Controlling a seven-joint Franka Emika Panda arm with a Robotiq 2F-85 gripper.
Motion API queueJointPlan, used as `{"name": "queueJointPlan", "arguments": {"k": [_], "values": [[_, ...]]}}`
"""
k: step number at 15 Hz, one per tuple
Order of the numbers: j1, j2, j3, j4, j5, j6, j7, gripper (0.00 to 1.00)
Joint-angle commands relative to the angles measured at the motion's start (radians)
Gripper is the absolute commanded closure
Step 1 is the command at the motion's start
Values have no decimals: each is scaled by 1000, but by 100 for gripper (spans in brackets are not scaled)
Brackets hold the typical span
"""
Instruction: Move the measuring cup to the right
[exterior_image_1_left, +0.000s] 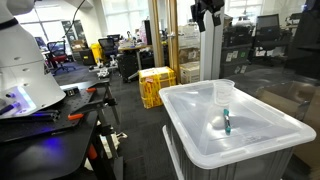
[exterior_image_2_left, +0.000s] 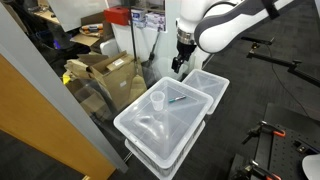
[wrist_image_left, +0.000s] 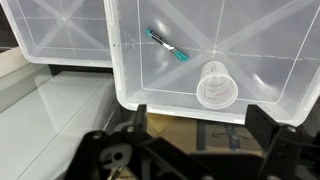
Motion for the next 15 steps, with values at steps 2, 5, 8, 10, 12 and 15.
{"name": "queueJointPlan", "arguments": {"k": [2, 5, 8, 10, 12, 15], "values": [[26, 0, -28, 1, 13, -1, -10, 0], [26, 0, -28, 1, 13, -1, -10, 0], [35, 61, -30, 39, 15, -3, -13, 0], [36, 110, -28, 69, 27, -7, -26, 0], [40, 156, -30, 101, 32, -10, -29, 0], [41, 218, -31, 153, 41, -9, -38, 0]]}}
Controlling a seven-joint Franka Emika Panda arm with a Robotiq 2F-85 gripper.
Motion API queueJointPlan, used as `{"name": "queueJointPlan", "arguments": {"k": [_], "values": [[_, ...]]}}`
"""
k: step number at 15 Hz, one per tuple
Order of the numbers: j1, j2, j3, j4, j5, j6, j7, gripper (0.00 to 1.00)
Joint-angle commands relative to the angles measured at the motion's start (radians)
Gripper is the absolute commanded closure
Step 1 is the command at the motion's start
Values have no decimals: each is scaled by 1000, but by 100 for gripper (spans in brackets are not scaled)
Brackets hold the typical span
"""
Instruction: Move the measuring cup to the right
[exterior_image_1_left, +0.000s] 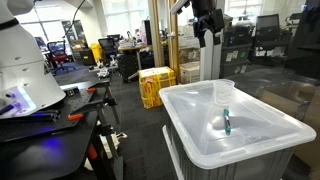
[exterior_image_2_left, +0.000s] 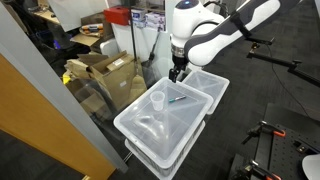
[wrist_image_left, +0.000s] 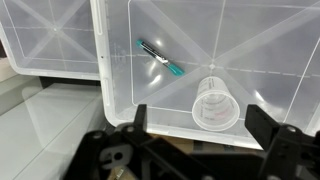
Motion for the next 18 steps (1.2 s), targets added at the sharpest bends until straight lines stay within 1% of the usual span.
{"name": "queueJointPlan", "arguments": {"k": [1, 6, 13, 18], "values": [[15, 83, -17, 92, 43, -6, -44, 0], [7, 163, -14, 174, 81, 6, -52, 0], [-13, 285, -4, 299, 147, 1, -118, 0], [-24, 373, 1, 387, 167, 7, -148, 0]]}}
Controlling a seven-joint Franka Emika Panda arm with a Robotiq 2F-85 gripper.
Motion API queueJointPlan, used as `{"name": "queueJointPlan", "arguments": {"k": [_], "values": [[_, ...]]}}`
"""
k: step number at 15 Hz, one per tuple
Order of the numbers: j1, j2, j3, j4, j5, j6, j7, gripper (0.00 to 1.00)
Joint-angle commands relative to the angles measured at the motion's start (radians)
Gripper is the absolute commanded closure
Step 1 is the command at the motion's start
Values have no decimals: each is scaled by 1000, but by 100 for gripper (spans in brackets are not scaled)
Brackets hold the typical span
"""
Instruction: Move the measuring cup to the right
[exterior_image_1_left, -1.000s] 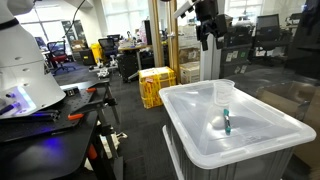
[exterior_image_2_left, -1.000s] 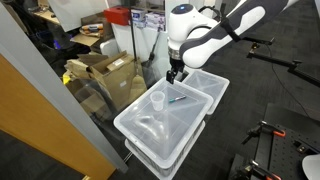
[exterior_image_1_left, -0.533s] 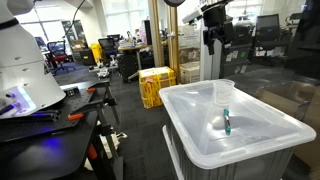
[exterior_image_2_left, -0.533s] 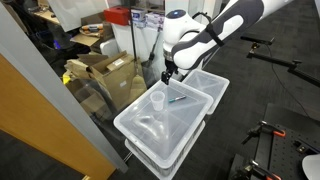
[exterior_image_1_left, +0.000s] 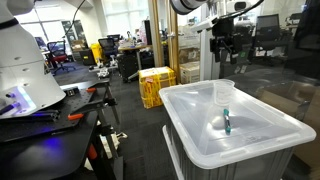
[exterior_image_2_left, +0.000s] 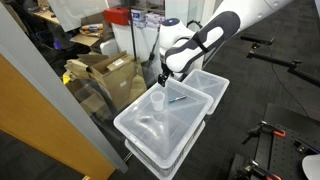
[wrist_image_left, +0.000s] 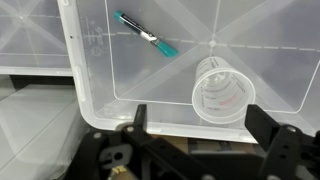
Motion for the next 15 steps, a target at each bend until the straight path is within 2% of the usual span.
{"name": "queueJointPlan", "arguments": {"k": [1, 8, 15], "values": [[-11, 77, 4, 89, 40, 10, -57, 0], [-19, 182, 16, 199, 69, -19, -90, 0], [-33, 245, 31, 257, 91, -33, -112, 0]]}}
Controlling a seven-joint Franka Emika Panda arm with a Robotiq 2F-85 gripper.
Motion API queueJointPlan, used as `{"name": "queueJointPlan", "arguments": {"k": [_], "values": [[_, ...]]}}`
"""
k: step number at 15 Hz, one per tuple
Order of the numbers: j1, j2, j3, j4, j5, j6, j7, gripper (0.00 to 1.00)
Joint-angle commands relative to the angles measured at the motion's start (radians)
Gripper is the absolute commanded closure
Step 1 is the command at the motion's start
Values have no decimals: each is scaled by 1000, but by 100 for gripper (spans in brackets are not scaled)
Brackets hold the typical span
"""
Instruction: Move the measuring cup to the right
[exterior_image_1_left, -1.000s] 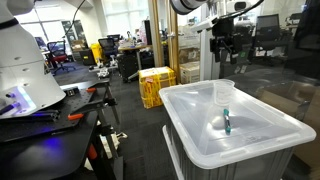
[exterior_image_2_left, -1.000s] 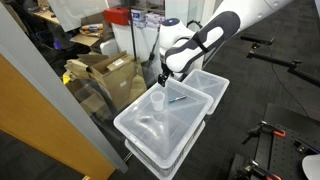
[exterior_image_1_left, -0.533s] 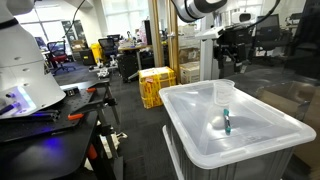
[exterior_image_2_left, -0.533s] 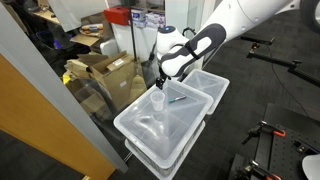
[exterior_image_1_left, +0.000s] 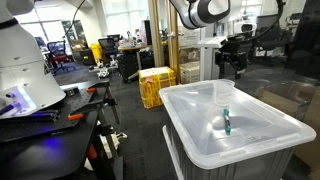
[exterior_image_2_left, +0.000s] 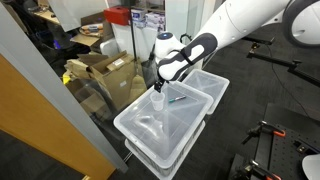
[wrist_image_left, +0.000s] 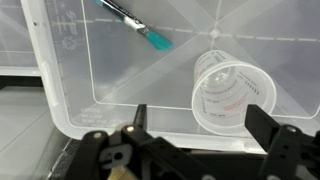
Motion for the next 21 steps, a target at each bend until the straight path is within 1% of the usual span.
{"name": "queueJointPlan", "arguments": {"k": [1, 13, 15, 16, 17, 21], "values": [[-19, 40, 17, 59, 33, -30, -50, 0], [-29, 137, 23, 146, 37, -64, -71, 1], [-29, 147, 24, 158, 36, -68, -71, 26], [-29, 149, 24, 162, 36, -72, -73, 30], [-30, 152, 24, 167, 36, -75, -78, 37], [-30, 161, 25, 186, 37, -90, -83, 69]]}}
